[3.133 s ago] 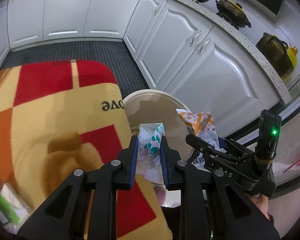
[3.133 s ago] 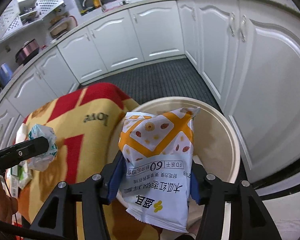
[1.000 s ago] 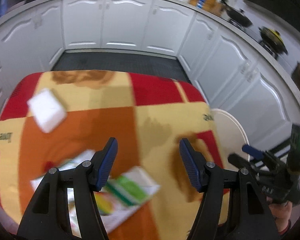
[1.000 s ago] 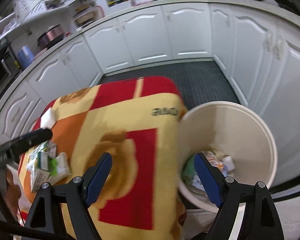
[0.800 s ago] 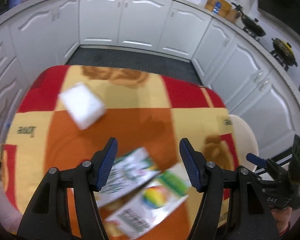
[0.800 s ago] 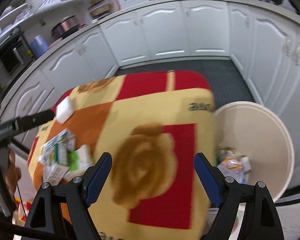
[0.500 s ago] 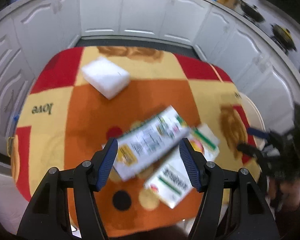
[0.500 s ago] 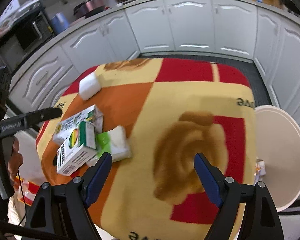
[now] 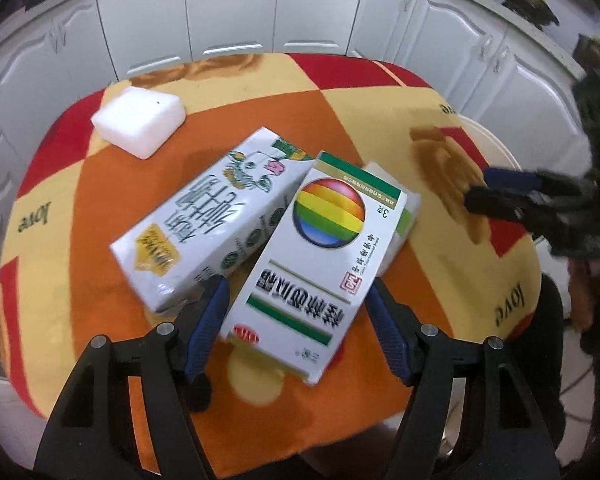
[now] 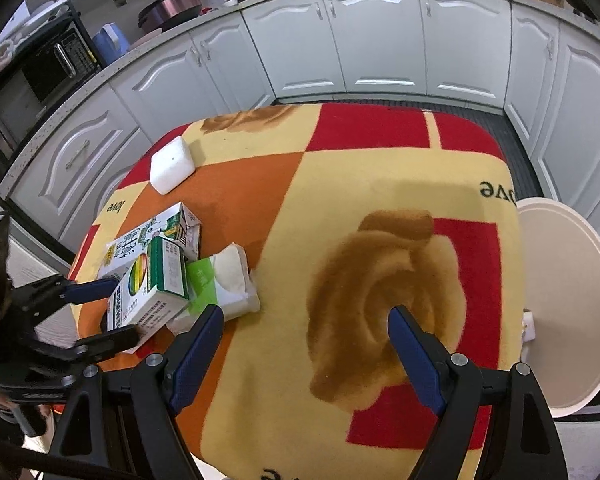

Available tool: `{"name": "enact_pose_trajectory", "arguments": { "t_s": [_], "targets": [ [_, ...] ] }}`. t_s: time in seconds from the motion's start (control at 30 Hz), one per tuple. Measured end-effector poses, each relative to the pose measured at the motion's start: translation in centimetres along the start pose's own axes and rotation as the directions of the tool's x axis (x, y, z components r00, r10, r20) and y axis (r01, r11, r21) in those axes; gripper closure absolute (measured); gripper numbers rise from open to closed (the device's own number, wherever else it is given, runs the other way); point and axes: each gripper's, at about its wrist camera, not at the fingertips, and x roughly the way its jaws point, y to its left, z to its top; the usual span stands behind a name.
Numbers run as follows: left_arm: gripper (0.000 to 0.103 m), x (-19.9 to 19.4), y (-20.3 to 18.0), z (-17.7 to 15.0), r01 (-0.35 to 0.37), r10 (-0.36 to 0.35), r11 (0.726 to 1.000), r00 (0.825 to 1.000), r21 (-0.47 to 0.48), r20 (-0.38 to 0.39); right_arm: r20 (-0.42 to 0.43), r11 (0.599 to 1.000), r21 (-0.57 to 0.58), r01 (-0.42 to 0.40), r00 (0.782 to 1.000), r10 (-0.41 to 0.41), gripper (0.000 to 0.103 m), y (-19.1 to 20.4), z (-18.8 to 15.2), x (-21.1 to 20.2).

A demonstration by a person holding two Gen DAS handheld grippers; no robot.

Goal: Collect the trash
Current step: 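Grasp the rainbow medicine box with the left gripper while the right grasps the green-label tissue pack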

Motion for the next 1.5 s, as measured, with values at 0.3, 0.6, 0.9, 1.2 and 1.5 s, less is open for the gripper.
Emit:
{"name": "enact_pose_trajectory", "arguments": {
  "t_s": [0.3, 0.6, 0.9, 1.2, 1.5],
  "targets": [
    [0.049, 0.5, 3.7, 1.4, -0.013, 0.017, 0.992, 0.999, -0.123, 0.028, -0.020, 1.000, -0.001, -0.011, 1.000, 0.011, 0.021, 0.2, -0.3, 0.3],
    [0.050, -0.8, 5.7, 0.3, -0.037, 0.042, 0.987, 0.999, -0.157, 0.031, -0.085, 0.991, -0.127, 0.031, 0.996, -0.042, 0.035, 3.4, 0.0, 4.3],
    [0.050, -0.7, 5.8, 0.0, -0.034, 0.040, 0.984, 0.999, -0.173, 0.031, 0.011, 0.995, -0.022, 0.099, 0.995, -0.099, 0.035, 2.6, 3.2, 4.3],
    [0.050, -1.9, 6.5, -0.4, -0.065, 0.075, 0.982, 0.996, -0.177, 0.052, -0.096, 0.997, 0.051, -0.062, 0.993, 0.066, 0.035, 5.9, 2.1, 5.9],
    [0.051, -1.4, 7.1, -1.1, -0.052, 0.060, 0.975, 0.998, -0.218, 0.031, -0.065, 0.995, -0.095, -0.002, 0.998, -0.004, 0.036, 9.8, 4.0, 8.4]
  ]
}}
